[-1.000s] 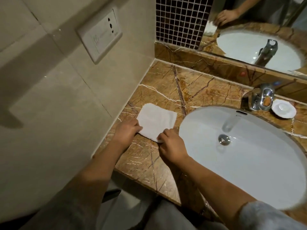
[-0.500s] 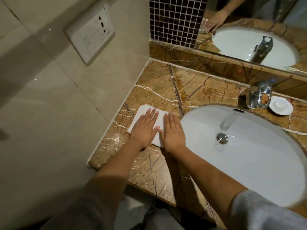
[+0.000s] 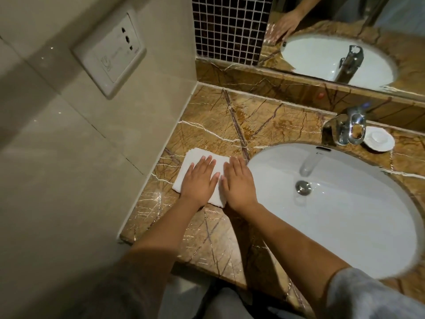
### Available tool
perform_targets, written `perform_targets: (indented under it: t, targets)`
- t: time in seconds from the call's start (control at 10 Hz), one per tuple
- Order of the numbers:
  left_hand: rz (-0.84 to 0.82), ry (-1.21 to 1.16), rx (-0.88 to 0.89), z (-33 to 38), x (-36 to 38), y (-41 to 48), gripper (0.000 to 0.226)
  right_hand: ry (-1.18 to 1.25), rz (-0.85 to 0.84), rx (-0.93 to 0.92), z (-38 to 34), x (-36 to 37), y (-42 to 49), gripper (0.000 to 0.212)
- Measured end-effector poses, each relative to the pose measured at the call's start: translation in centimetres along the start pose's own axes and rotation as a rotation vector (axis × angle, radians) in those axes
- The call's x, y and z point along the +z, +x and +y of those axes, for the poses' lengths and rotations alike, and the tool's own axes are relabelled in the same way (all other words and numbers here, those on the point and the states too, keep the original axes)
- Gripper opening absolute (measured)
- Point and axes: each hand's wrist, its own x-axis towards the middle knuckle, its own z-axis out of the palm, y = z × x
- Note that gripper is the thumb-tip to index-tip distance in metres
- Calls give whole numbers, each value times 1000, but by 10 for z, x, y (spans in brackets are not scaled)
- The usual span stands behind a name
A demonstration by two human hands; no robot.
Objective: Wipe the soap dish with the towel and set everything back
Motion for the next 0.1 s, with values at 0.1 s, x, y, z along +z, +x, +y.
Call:
perform_targets:
  t: [0.1]
  targets:
    - [59, 10, 60, 3, -32, 11, 54, 55, 174, 54, 8, -31, 6, 43]
